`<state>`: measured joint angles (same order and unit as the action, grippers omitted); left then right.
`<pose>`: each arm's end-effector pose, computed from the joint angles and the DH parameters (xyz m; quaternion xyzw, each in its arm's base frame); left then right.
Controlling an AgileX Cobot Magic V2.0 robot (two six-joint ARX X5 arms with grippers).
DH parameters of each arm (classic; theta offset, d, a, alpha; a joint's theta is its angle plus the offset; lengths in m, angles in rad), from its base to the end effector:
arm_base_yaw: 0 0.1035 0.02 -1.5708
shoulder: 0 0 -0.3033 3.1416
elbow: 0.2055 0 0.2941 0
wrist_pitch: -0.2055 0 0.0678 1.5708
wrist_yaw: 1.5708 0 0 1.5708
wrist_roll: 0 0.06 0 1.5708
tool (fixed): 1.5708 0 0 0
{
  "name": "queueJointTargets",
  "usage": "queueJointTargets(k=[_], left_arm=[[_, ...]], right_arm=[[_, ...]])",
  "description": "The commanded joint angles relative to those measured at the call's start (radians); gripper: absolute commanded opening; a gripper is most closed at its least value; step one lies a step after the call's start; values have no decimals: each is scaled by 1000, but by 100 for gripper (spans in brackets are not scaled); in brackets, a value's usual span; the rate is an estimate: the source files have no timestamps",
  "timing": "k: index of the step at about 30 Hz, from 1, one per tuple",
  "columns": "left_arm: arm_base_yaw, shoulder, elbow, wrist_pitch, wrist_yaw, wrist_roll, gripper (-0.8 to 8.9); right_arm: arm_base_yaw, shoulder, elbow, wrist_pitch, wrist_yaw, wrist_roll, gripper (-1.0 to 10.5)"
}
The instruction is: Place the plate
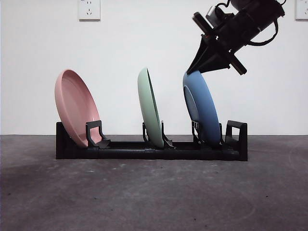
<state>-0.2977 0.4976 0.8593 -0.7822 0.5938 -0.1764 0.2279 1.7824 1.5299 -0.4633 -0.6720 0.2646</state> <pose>0.0942 -0.0640 0.3583 -0.1084 0.2428 -0.4018 0.8763 0.4436 0.1412 0.3109 0.1877 0.3925 0.3587 0.8259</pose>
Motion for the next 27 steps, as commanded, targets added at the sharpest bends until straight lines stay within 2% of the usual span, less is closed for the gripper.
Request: queueJointTargets(k=[1, 5, 10, 19, 24, 27], left_arm=[[-3, 3, 17, 8, -1, -1, 526], [-3, 3, 17, 8, -1, 1, 526], [-4, 3, 17, 8, -1, 4, 526], [-4, 4, 17, -10, -3, 31, 526], [-4, 6, 17, -7, -39, 34, 526], [-4, 6, 17, -7, -48, 34, 526]], right_arm=[[-2, -55, 39, 14, -36, 27, 8], [-2, -137, 39, -16, -48, 32, 8], [-1, -258, 39, -102, -120, 13, 8], [55, -482, 5, -418, -60, -175, 8], [148, -617, -115, -446, -55, -199, 8], [229, -698, -209, -452, 2, -203, 8]])
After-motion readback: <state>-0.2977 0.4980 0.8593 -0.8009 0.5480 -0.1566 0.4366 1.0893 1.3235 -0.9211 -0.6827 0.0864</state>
